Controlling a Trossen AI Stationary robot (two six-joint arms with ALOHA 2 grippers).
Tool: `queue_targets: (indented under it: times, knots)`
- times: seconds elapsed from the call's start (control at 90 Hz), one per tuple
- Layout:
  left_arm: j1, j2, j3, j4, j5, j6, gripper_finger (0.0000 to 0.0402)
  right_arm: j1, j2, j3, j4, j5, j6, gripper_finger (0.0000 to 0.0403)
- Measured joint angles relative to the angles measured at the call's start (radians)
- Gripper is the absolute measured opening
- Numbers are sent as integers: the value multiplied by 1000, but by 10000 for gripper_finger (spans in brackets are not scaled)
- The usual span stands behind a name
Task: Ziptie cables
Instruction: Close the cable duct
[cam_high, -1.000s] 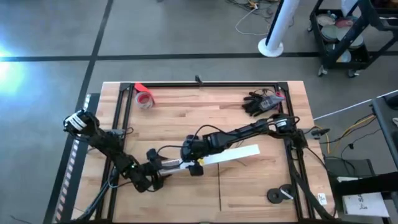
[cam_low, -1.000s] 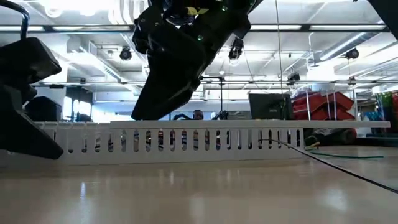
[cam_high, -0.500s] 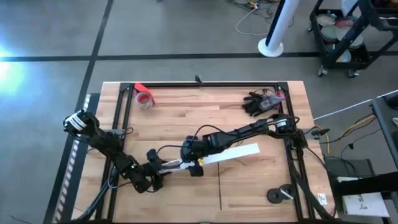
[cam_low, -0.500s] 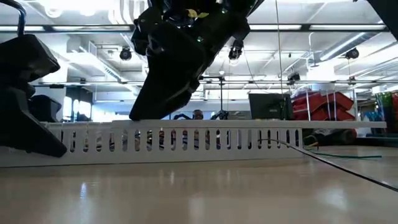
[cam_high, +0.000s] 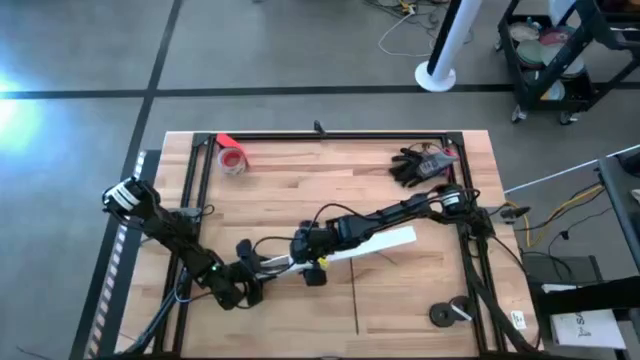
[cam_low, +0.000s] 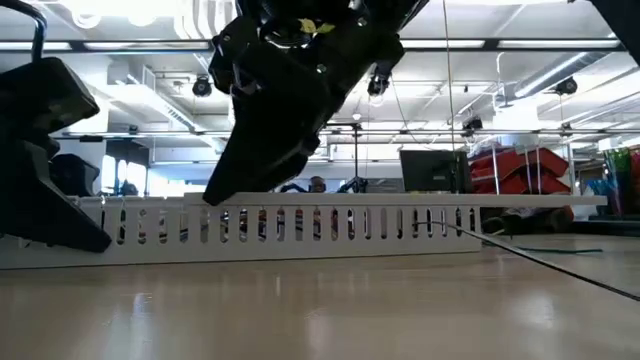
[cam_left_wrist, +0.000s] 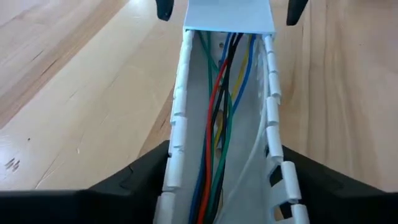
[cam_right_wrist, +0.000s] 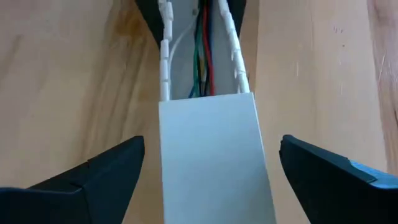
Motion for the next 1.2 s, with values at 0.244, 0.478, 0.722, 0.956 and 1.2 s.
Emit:
queue_targets:
  times: [0.244,0.478,0.722,0.956,1.2]
  knots:
    - [0,0,0,0,-3,2,223,2,0,-6,10,-1,-30,280]
    - [0,0,0,1,-5,2,226,4,0,-14,12,2,-63,245]
    - [0,0,0,1,-6,2,222,3,-3,-24,21,21,-61,225]
    - [0,0,0,1,-6,2,226,4,-4,-48,60,23,-45,247]
    - [0,0,0,1,-8,3,221,4,-4,-60,83,12,-49,224]
